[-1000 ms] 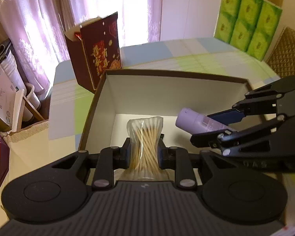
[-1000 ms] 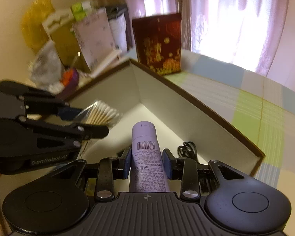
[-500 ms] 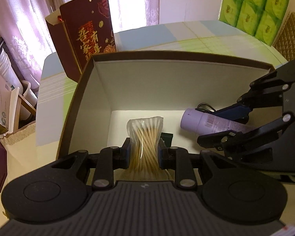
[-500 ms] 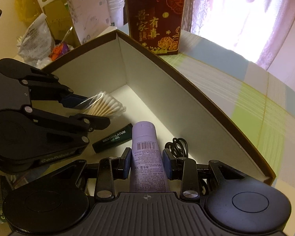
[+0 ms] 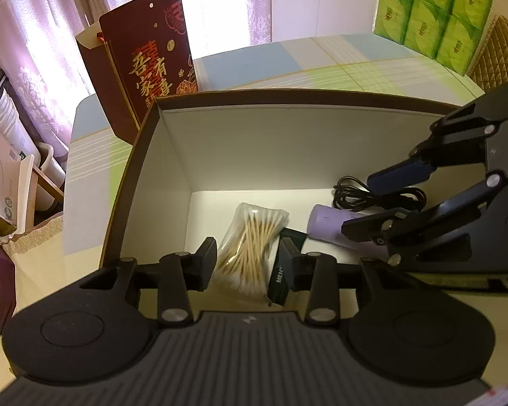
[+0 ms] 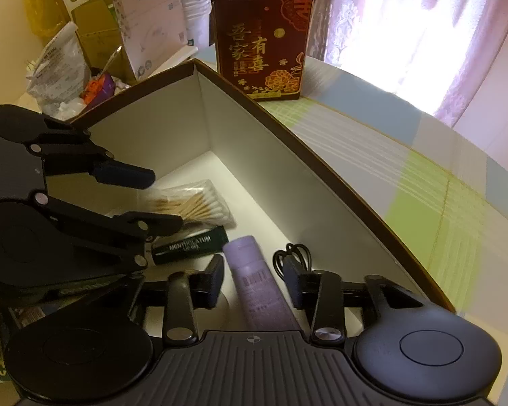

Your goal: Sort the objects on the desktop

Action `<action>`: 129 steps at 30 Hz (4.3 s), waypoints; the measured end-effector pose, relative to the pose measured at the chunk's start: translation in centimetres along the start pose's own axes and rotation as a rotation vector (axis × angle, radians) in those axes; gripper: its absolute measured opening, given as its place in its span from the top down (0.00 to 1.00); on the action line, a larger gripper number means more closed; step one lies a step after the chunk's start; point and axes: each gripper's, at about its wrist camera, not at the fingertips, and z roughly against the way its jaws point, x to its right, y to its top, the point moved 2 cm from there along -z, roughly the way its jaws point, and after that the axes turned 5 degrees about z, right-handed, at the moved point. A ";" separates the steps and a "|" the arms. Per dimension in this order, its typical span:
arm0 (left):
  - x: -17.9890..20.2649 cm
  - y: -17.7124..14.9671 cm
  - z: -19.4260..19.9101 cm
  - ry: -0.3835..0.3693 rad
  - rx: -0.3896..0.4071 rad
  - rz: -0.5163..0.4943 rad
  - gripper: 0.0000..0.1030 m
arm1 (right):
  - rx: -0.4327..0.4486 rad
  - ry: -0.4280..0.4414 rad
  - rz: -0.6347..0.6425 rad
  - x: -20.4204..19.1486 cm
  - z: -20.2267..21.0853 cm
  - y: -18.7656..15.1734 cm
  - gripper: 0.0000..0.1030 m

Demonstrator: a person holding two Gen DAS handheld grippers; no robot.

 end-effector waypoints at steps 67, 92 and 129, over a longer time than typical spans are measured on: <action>12.8 -14.9 27.5 0.299 0.293 0.341 0.01 | 0.365 0.065 0.075 -5.5 21.6 -16.9 0.02; 26.3 -20.8 30.9 0.340 0.253 0.553 0.01 | 0.371 0.136 0.133 -2.3 27.8 -27.9 0.02; 31.7 -20.7 27.0 0.363 0.132 0.555 0.01 | 0.304 0.131 0.162 0.6 27.3 -33.1 0.02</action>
